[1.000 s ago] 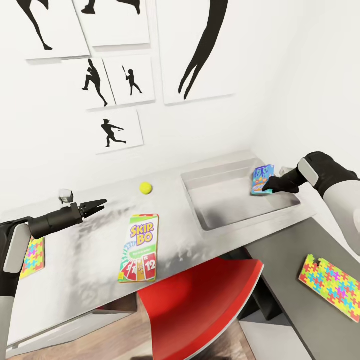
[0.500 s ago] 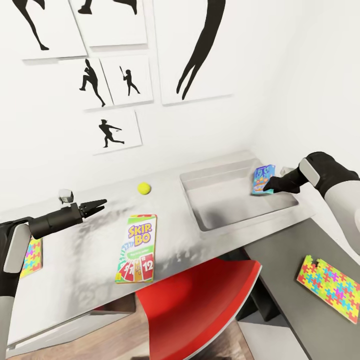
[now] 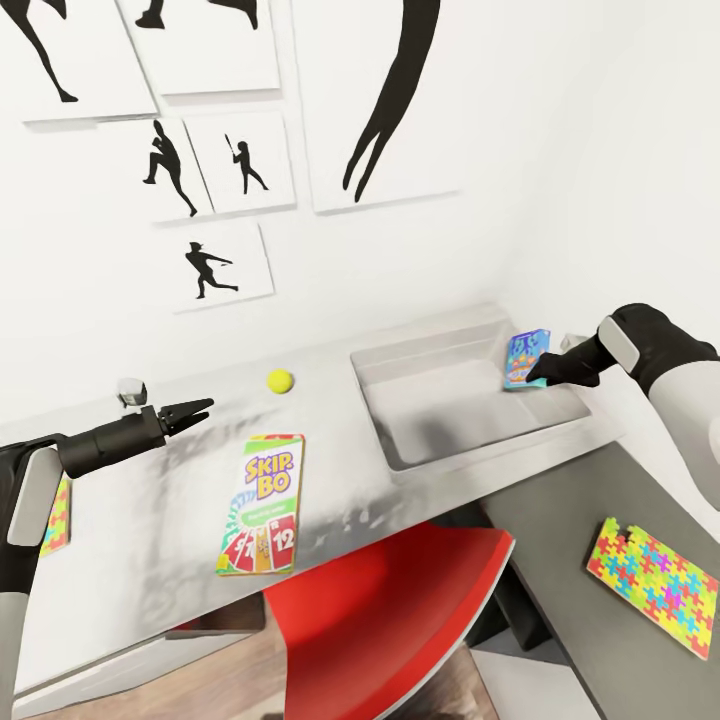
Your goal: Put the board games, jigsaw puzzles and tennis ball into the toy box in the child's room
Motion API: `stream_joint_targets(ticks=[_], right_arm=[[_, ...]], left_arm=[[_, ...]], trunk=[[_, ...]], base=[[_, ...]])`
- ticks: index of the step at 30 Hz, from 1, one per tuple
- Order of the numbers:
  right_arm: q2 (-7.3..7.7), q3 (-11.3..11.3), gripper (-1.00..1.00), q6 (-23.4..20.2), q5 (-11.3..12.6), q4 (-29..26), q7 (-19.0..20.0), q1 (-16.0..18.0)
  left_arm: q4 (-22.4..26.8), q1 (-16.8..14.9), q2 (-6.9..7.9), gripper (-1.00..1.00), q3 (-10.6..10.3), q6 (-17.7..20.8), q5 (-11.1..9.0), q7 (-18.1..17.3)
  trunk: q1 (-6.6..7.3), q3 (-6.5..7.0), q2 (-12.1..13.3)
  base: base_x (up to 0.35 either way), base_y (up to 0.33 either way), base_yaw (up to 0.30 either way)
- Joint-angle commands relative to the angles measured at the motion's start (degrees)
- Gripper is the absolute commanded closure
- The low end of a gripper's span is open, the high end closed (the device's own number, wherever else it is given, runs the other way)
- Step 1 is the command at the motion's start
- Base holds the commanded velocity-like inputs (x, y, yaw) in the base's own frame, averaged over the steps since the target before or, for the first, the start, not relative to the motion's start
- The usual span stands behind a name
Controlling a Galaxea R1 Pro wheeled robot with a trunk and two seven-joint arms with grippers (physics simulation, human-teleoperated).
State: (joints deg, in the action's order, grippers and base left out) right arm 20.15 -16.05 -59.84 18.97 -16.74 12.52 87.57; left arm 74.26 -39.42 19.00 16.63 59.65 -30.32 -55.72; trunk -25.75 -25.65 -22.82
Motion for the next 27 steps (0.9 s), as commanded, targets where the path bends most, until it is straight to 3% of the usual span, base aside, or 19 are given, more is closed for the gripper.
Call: stream_joint_targets(ticks=[1, 27], right_arm=[[0.01, -0.48, 1.00, -0.16, 0.46, -0.04, -0.04, 0.05], [-0.25, 0.16, 1.00, -0.16, 0.61, -0.04, 0.04, 0.05]], left_arm=[[0.00, -0.05, 0.01, -1.00, 0.05, 0.21, 0.12, -0.26], [0.00, -0.05, 0.08, -1.00, 0.07, 0.21, 0.17, -0.26]], trunk=[[-0.03, -0.09, -0.10], [-0.03, -0.27, -0.10]], base=[[0.046, -0.004, 0.000], [0.013, 0.000, 0.000]])
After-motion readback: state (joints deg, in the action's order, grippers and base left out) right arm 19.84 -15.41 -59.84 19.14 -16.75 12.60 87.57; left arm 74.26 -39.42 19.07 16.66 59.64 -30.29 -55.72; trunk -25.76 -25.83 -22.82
